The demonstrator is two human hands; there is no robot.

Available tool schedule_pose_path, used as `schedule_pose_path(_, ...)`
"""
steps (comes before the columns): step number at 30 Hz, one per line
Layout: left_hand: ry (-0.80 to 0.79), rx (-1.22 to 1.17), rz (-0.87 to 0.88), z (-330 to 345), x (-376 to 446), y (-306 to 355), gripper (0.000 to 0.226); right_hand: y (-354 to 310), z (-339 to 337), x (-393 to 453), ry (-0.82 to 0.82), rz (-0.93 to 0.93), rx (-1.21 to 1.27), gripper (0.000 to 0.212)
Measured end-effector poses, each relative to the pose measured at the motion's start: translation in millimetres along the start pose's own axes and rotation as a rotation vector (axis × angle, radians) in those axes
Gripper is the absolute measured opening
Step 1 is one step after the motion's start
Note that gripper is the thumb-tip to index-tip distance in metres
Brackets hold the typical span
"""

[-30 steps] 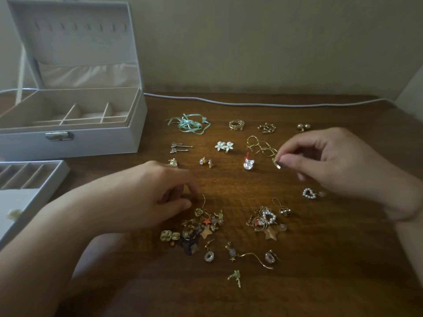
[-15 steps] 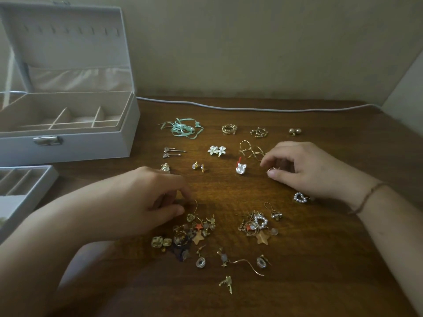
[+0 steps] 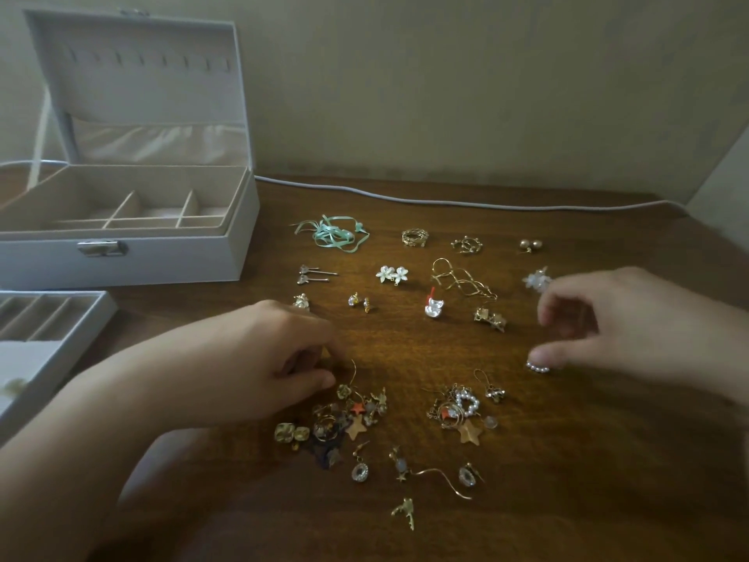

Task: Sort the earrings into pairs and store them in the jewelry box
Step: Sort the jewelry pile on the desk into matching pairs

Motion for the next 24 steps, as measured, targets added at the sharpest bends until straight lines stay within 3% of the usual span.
schedule_pose_path(6,0.003,-0.006,-0.004,-1.4,-0.6,-1.3,0.027,-8.6,15.1,6.3,-0.135,-0.024,0.007,0.017)
schedule_pose_path(9,0.130,-0.009,-0.047,-10.8,-2.5,-7.5,0.021,-11.3,15.9,6.2,-0.182,-0.018,0.042,0.014)
schedule_pose_path(12,0.260,0.005,-0.126,-21.2,-4.3,-15.9,0.016,-9.7,18.3,7.3,-0.214,-0.014,0.026,0.014)
schedule_pose_path(16,0.268,0.038,-0.226,-27.8,-6.7,-29.4,0.017,-4.2,17.0,7.9,-0.236,-0.056,0.083,0.018)
schedule_pose_path(17,0.263,0.037,-0.239,-29.7,-7.7,-33.3,0.016,-6.2,13.9,7.5,-0.198,-0.088,0.114,0.027)
schedule_pose_path(21,0.197,0.020,-0.293,-38.0,-14.1,-47.3,0.012,-33.0,8.5,7.9,0.119,-0.232,0.555,0.047)
schedule_pose_path(24,0.170,0.013,-0.294,-39.7,-15.1,-50.5,0.013,-57.9,18.2,9.9,0.168,-0.317,0.978,0.056)
Point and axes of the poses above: each hand's wrist, its own x-axis towards the middle knuckle, its own z-axis out of the palm, y = z × x, the point moved 2 cm from there along x, towards the middle knuckle, and after that the axes turned 12 degrees about -z, right-handed, at the moved point
